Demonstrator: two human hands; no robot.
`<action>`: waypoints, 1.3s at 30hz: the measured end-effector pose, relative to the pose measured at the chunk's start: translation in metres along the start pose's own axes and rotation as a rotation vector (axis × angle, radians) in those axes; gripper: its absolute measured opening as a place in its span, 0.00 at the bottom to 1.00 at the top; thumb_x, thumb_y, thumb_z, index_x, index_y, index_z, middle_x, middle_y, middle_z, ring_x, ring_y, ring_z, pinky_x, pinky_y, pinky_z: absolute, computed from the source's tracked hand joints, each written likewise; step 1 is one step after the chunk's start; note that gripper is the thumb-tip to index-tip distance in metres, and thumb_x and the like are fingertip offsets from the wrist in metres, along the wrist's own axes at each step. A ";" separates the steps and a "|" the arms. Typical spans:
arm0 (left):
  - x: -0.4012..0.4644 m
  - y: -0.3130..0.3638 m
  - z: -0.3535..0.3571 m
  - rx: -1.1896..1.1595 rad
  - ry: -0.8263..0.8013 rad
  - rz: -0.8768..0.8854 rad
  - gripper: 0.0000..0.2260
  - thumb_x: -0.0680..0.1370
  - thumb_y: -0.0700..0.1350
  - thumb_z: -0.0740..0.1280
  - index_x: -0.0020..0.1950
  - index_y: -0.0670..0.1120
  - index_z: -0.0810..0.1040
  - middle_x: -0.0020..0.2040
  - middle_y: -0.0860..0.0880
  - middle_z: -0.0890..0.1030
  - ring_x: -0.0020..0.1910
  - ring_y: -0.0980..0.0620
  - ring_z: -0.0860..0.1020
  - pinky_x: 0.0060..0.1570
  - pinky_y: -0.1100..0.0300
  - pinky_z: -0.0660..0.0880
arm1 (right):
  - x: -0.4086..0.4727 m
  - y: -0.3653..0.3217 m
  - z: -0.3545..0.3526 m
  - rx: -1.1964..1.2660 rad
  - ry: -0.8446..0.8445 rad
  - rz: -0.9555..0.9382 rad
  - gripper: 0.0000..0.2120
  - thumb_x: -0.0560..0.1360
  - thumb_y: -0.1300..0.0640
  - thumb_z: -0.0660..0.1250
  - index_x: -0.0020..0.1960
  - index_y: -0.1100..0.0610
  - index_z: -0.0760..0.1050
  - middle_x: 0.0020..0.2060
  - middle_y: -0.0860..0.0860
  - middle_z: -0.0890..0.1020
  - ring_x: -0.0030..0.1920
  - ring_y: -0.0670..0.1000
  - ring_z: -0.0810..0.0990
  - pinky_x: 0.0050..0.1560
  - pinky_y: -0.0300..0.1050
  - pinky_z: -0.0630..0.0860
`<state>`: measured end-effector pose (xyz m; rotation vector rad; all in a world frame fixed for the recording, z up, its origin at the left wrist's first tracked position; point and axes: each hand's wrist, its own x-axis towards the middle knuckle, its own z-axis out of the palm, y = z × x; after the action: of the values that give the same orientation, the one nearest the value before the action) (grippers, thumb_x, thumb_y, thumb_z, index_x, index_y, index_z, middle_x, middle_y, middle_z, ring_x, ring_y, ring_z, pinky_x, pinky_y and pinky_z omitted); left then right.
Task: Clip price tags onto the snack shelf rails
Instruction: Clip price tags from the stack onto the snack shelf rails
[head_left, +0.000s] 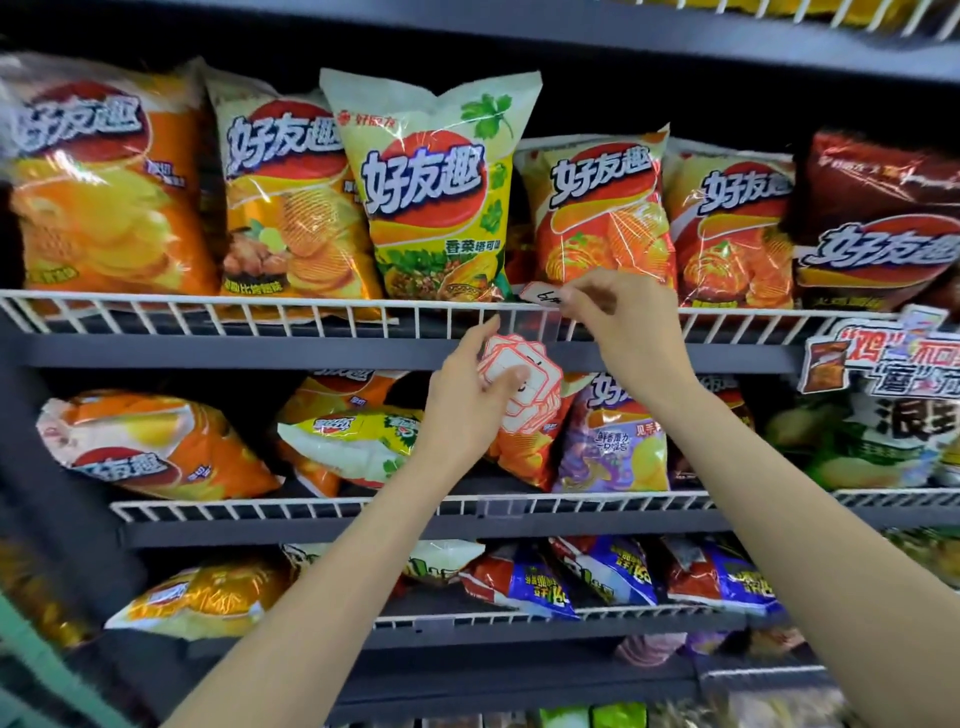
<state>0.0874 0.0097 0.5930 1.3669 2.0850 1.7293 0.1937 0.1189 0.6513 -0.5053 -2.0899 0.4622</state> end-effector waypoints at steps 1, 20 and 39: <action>-0.002 -0.001 -0.001 0.006 -0.011 0.006 0.24 0.77 0.44 0.66 0.72 0.52 0.64 0.61 0.51 0.75 0.56 0.54 0.76 0.49 0.65 0.75 | 0.001 -0.001 0.000 -0.010 -0.010 -0.020 0.07 0.77 0.58 0.64 0.46 0.59 0.81 0.37 0.49 0.81 0.38 0.45 0.77 0.42 0.27 0.70; -0.001 -0.012 -0.017 0.163 -0.161 0.022 0.27 0.77 0.44 0.67 0.71 0.59 0.59 0.50 0.44 0.77 0.40 0.52 0.73 0.37 0.65 0.70 | -0.003 0.020 0.025 -0.408 0.106 -0.399 0.12 0.75 0.55 0.58 0.45 0.58 0.80 0.37 0.54 0.83 0.34 0.56 0.81 0.29 0.50 0.77; -0.003 -0.003 -0.020 0.146 -0.167 0.004 0.27 0.77 0.43 0.66 0.72 0.58 0.59 0.64 0.48 0.75 0.49 0.57 0.73 0.37 0.71 0.71 | -0.012 0.021 0.030 -0.683 0.140 -0.449 0.09 0.69 0.64 0.72 0.48 0.57 0.80 0.41 0.52 0.80 0.23 0.52 0.74 0.21 0.36 0.62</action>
<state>0.0758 -0.0064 0.5958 1.4981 2.1515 1.4340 0.1777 0.1268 0.6165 -0.4110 -2.1077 -0.5508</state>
